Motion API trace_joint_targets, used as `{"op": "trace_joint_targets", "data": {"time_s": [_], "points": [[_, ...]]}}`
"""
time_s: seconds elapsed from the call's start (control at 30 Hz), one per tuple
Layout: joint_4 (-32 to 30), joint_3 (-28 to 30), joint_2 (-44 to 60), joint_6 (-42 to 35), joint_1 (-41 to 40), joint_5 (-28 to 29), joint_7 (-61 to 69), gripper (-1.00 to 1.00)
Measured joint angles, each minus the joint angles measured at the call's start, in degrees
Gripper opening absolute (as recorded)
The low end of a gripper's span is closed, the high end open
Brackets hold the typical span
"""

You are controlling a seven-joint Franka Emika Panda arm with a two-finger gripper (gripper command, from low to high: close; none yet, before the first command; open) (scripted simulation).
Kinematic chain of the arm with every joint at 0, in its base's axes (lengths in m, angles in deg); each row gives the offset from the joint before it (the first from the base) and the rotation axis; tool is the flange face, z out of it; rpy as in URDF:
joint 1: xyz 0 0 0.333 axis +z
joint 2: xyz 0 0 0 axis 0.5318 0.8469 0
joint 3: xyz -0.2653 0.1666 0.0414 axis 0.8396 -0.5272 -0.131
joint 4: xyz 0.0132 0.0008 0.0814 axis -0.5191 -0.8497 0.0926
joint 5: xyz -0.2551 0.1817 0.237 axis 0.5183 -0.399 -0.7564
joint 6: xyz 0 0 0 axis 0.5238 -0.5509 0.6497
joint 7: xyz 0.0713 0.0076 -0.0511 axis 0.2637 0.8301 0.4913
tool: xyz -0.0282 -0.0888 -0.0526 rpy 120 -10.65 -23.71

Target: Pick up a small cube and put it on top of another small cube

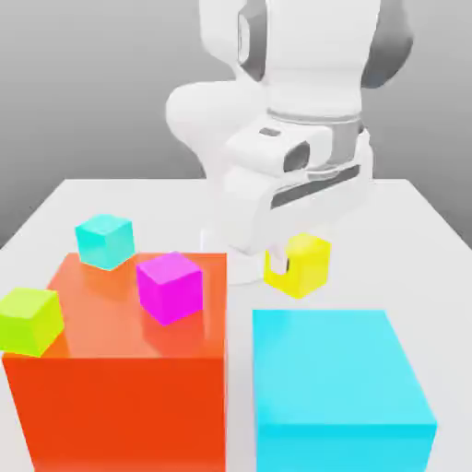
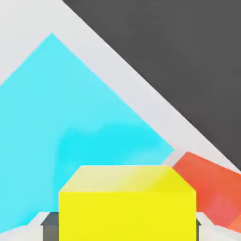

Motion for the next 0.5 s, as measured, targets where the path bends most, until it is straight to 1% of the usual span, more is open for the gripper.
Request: {"op": "trace_joint_targets", "data": {"time_s": [0.07,0.1,0.17,0.2,0.37,0.4,0.5], "points": [[1.44,3.25,-1.96,-3.44,-2.87,0.85,2.84,-1.0],[0.96,4.14,-1.8,-2.84,-3.58,1.03,3.59,-1.0],[-1.26,5.07,-0.43,0.74,-4.11,1.13,4.28,-1.0],[-2.5,5.31,0.37,2.78,-4.24,1.11,4.48,1.0],[-2.5,5.31,0.37,2.78,-4.24,1.11,4.48,1.0],[-3.12,5.42,0.78,3.85,-4.32,1.24,4.49,1.0],[-0.52,5.06,-0.98,-0.46,-4.41,1.44,4.31,1.0]]}}
